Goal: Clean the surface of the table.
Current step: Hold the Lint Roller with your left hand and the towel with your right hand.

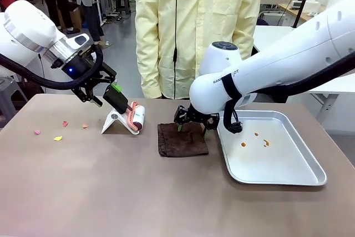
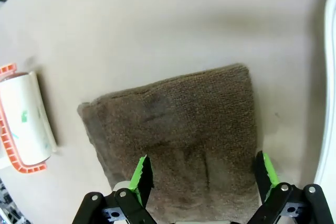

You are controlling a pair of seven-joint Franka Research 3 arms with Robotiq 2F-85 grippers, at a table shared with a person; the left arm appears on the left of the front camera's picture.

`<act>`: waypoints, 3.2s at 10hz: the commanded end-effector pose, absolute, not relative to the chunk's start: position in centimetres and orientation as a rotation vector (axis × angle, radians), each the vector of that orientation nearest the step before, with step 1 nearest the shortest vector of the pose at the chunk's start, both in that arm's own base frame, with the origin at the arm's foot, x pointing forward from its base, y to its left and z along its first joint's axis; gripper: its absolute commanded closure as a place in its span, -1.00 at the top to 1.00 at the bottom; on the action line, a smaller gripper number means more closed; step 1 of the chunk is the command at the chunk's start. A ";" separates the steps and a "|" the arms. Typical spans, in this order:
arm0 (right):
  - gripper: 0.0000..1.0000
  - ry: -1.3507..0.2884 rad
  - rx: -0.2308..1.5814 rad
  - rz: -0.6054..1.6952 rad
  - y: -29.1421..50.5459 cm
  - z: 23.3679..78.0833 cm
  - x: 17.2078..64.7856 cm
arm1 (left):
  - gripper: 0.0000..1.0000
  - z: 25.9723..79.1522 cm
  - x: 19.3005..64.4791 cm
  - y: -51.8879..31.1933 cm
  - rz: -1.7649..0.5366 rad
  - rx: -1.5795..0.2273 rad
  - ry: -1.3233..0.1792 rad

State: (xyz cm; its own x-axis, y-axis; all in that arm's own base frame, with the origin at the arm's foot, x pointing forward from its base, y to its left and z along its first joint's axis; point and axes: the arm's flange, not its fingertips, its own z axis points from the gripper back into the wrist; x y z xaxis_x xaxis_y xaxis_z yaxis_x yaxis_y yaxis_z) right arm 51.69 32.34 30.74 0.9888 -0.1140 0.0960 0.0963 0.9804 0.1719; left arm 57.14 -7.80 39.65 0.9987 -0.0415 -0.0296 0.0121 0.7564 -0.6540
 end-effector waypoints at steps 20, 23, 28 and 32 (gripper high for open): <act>-1.00 -0.088 0.080 -0.102 32.4 29.8 52.0 | -1.00 39.9 57.6 -9.1 -0.007 -0.663 -0.017; -1.00 -0.005 0.256 -0.118 31.4 31.6 50.4 | -1.00 40.9 56.9 -9.1 -0.016 -0.701 -0.036; -1.00 0.298 0.982 -0.039 25.0 35.5 47.8 | -1.00 45.4 53.2 -6.2 -0.094 -1.020 -0.109; -1.00 0.367 1.272 -0.115 19.2 38.6 42.0 | -0.90 48.3 46.7 2.1 -0.135 -1.174 -0.182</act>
